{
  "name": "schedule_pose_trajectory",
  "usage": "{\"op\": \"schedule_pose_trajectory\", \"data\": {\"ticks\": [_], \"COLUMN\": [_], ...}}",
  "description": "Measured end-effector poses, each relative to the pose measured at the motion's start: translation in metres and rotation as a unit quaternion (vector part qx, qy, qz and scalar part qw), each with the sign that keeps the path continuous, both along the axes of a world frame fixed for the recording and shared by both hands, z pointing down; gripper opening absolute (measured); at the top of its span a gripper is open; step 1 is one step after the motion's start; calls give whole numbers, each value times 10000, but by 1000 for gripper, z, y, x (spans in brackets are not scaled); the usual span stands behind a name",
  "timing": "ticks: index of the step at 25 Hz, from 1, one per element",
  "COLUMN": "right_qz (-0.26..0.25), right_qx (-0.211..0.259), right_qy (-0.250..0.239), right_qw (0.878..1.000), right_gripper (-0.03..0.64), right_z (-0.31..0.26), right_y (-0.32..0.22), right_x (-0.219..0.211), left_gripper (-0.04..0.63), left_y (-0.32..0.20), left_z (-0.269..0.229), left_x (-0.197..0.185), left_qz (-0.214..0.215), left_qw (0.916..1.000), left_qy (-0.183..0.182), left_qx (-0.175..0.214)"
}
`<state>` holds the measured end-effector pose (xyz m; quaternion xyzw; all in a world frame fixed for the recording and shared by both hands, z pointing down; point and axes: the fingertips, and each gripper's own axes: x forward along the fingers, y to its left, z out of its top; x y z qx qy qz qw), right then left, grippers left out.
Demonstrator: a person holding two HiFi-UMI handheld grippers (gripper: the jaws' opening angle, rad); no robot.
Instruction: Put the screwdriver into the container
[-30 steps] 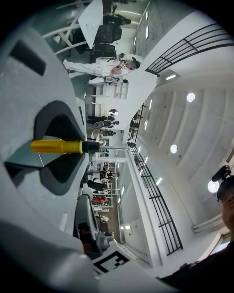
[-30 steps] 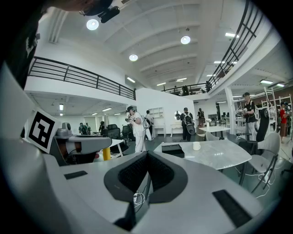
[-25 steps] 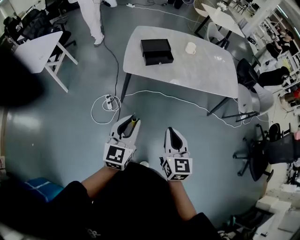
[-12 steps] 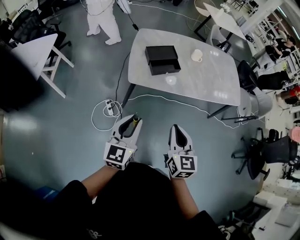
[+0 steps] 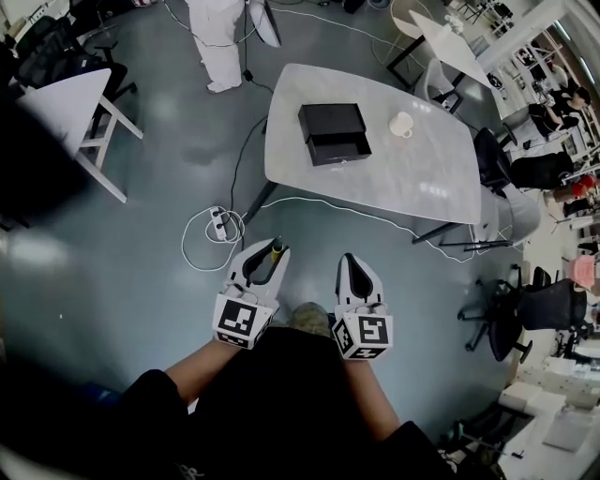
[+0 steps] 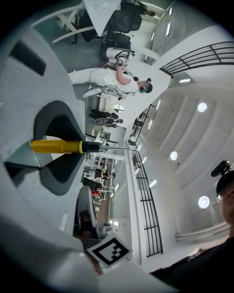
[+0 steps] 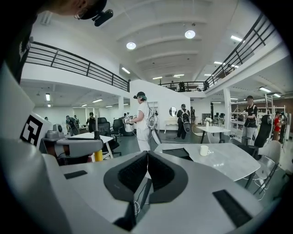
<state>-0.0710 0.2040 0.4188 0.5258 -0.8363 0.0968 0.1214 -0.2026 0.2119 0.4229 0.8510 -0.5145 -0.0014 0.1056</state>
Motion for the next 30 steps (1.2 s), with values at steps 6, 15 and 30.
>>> {"op": "schedule_pose_trajectory", "data": {"ticks": [6,15,30], "right_qz": [32,-102,-103], "right_qx": [-49,-82,-112], "right_qy": [-75,-451,-926], "right_qw": [10000,9989,9956], "right_gripper": [12,12,12], "right_z": [10,28,36], "right_y": [-30,-122,-283], "right_x": [2,35,111], "left_gripper": [95,95,94], "left_y": [-29,-110,-284], "left_z": [10,20,36], "left_x": [-2,34,103], "left_qz": [-5,-50,-64], "left_qw": [9999,9991,9957], "left_qy": [-109,-336,-767], "left_qx": [-44,-235,-523]}}
